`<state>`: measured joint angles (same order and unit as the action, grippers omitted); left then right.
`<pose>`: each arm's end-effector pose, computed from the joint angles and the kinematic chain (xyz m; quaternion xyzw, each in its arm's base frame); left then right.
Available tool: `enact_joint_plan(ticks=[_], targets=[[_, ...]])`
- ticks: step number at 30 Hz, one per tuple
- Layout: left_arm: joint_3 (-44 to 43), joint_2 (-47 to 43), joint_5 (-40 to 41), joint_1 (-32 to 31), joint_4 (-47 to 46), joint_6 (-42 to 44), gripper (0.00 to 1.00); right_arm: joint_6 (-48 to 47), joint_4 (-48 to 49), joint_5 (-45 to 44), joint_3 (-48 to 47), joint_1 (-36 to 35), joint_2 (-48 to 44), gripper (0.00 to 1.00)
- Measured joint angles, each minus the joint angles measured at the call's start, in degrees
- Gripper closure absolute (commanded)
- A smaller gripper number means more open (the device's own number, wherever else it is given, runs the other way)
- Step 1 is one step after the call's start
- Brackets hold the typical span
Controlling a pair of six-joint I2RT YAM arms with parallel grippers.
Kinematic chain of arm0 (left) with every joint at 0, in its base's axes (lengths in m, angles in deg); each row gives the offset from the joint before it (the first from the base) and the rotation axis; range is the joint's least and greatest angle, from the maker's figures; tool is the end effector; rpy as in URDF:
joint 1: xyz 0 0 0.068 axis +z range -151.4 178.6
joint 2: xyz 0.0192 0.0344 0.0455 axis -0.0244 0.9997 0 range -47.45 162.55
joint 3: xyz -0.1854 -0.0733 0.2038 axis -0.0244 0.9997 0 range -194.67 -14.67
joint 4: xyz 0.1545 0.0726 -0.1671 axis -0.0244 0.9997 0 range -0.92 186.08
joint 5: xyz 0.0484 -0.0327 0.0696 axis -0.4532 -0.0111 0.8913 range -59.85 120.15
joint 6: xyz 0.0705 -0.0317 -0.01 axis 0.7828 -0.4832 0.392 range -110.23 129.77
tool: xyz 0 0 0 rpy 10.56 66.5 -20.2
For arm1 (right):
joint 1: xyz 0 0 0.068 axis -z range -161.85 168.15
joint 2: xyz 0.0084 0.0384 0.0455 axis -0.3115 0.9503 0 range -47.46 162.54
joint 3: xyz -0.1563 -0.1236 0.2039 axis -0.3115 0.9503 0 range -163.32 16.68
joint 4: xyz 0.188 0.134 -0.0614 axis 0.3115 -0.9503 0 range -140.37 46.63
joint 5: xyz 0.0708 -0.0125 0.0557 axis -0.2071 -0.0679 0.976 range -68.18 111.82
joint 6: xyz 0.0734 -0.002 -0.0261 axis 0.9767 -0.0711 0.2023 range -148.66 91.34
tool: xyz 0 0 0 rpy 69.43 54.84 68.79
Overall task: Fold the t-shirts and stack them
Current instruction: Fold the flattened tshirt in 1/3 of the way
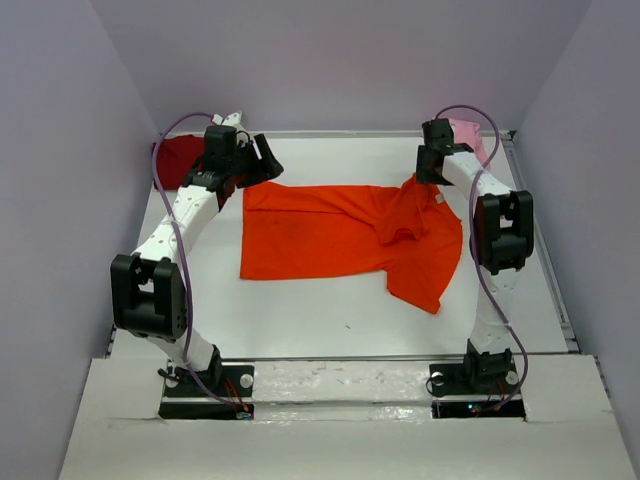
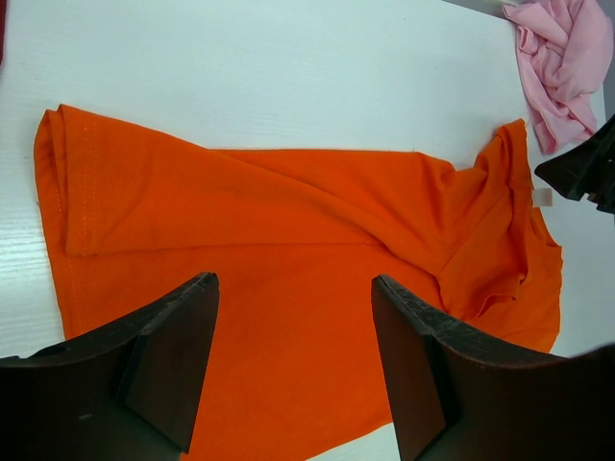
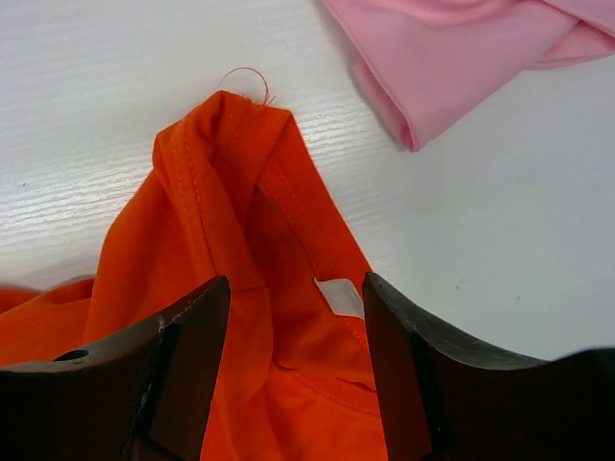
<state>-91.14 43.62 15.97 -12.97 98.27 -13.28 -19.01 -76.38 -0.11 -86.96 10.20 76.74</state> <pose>0.3697 -0.0922 0.3366 -0.0161 0.8338 -0.2600 0.4867 0.4827 0.0422 0.2118 0.0733 0.9316 -0.1316 0.3309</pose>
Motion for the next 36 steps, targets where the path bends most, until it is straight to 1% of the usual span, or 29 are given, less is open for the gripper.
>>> enact_joint_plan(ticks=[10,16,19,20,22,27,28,29,32,36], targets=[[0.00,0.00,-0.02,0.00,0.00,0.00,0.26,1.29,0.04,6.12,-1.36,-0.37,1.64,0.37],[0.00,0.00,-0.04,0.00,-0.04,0.00,0.26,1.55,0.02,8.04,-1.95,-0.92,4.46,0.44],[0.00,0.00,-0.07,0.00,-0.07,0.00,0.26,1.77,0.02,9.03,-1.97,-1.11,5.25,0.60],[0.00,0.00,-0.09,0.00,-0.07,0.00,0.26,1.97,0.04,9.22,-1.97,-1.14,5.44,0.69],[0.00,0.00,-0.15,0.00,-0.07,0.00,0.26,2.03,0.02,9.55,-1.97,-1.14,5.64,0.78],[0.00,0.00,-0.24,0.00,-0.15,0.00,0.26,1.95,0.04,9.55,-2.08,-1.14,5.64,0.81],[0.00,0.00,-0.24,0.00,-0.17,0.02,0.26,1.90,0.04,9.51,-2.08,-1.14,5.64,0.83],[0.00,0.00,-0.24,0.00,-0.20,0.00,0.26,1.86,0.04,9.46,-2.08,-1.14,5.64,0.93],[0.00,0.00,-0.31,0.00,-0.22,0.00,0.26,1.25,0.02,8.72,-2.08,-1.14,5.62,1.00],[0.00,0.00,-0.39,-0.09,-0.28,0.00,0.26,0.33,0.02,5.97,-2.10,-1.14,5.53,1.00]])
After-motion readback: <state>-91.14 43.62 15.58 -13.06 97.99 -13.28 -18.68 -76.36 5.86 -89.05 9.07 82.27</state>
